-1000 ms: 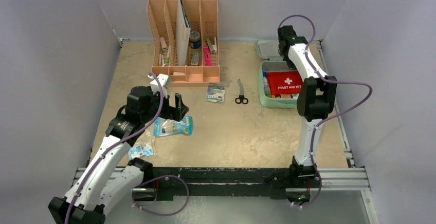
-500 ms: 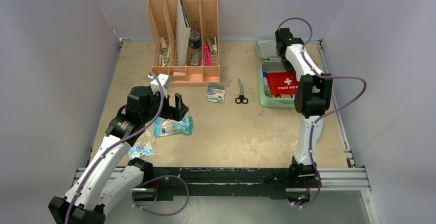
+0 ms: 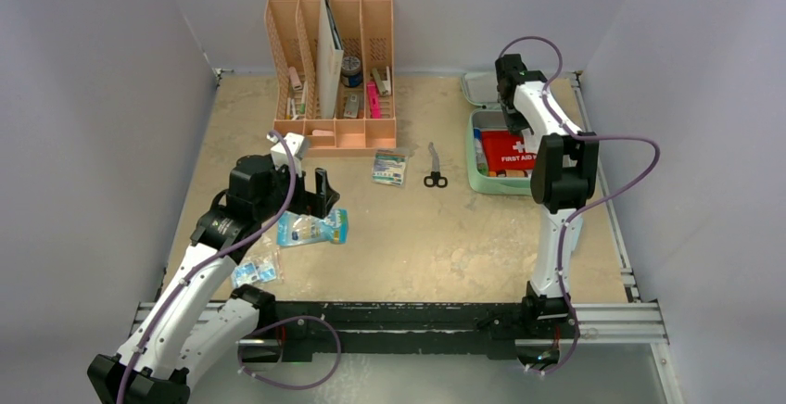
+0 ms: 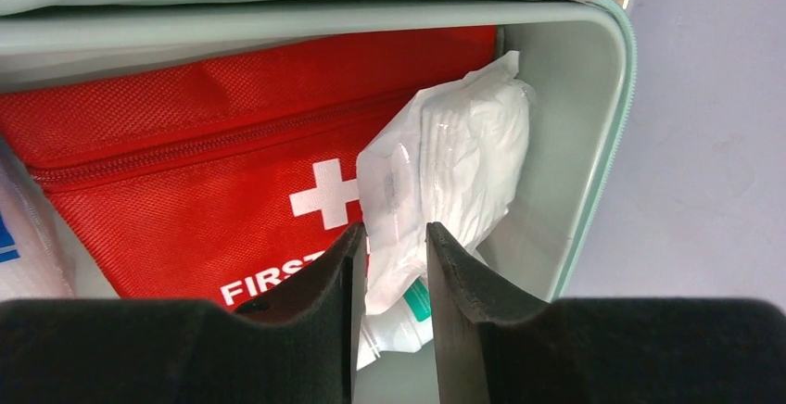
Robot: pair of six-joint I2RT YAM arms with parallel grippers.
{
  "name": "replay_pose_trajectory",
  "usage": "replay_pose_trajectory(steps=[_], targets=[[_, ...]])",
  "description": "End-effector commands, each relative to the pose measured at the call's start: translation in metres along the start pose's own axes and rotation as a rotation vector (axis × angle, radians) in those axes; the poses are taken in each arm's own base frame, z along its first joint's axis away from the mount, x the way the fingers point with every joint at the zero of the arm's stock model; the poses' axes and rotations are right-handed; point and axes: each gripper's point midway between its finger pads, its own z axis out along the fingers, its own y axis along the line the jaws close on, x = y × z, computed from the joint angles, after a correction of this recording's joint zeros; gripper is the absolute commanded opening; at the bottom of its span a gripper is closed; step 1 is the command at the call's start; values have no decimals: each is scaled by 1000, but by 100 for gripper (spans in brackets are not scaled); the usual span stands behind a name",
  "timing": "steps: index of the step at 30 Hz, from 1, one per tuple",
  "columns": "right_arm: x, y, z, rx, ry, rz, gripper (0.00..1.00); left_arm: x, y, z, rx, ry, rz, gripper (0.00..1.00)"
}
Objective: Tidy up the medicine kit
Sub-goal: Place the medical item at the medicine box.
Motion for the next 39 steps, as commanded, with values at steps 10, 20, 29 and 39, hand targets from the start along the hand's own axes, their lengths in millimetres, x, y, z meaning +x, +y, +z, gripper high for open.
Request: replay_pose_trajectory(steps=[10, 20, 29, 39], targets=[[-4, 3, -13, -53, -20, 43, 37, -1, 4, 1, -20, -5, 22, 98], [1, 10, -72, -220, -69, 200, 43, 4, 18, 6, -99, 22, -2, 98], [13, 46, -137, -531, -151, 350, 43, 8, 53, 6, -361, 87, -174, 98], [43, 124, -203, -767, -233, 264, 43, 49, 79, -6, -696, 179, -574, 98]])
